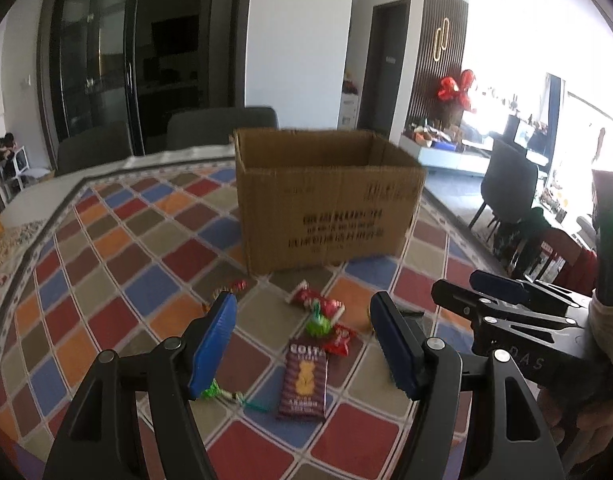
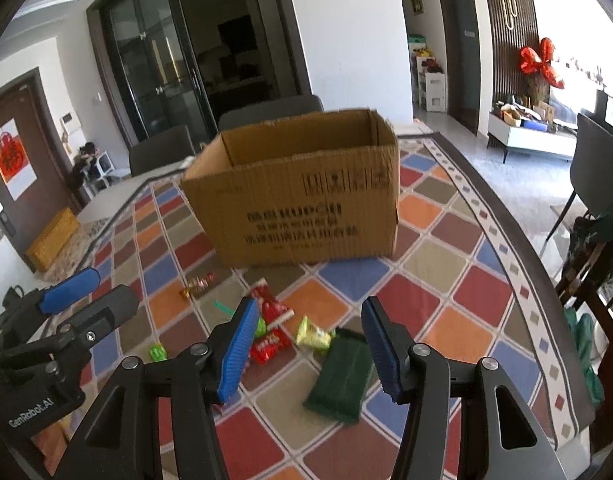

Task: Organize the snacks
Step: 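Move both tools back down to the snacks beside the box, then grasp the Costa biscuit packet with the left tool while the right grasps the green bar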

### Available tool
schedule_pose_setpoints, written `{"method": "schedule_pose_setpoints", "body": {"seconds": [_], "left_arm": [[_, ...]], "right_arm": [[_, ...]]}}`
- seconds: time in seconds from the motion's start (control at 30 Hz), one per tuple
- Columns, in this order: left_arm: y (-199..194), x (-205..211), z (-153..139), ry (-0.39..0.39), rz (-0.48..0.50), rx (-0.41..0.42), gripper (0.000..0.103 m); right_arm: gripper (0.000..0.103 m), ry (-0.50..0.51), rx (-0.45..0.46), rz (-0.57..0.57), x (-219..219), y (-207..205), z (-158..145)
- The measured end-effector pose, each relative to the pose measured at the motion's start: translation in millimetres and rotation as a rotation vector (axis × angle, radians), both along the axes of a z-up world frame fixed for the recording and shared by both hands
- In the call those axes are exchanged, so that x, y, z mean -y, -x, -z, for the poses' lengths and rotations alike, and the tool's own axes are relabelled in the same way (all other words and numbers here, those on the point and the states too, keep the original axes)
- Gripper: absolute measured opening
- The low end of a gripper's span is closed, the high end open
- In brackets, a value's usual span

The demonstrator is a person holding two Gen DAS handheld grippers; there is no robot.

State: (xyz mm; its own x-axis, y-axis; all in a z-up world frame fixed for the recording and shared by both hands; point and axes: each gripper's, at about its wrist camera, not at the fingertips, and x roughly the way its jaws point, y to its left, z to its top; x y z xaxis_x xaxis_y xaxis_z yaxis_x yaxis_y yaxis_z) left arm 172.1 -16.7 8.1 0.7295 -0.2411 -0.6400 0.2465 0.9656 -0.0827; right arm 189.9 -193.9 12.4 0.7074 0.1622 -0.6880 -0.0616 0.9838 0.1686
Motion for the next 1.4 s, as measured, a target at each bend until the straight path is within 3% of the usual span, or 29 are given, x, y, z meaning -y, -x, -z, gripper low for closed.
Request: {"method": "schedule_pose_setpoints", "body": {"seconds": [0.3, 0.8, 1.4], "left_arm": [[-3, 1, 38, -0.009, 0.017, -0.095, 0.068], [-24, 3, 97, -0.015, 0.052, -0.240, 0.066], [-41, 17, 125, -0.070, 0.051, -0.277, 0.055]], "right_arm": [[0.055, 0.011, -0.122, -0.002, -2, 4, 37], [0.055, 0.052, -0.247, 0.048, -3, -9, 87], [0.055, 0.108, -0.255, 0.078, -10, -27, 101]]}}
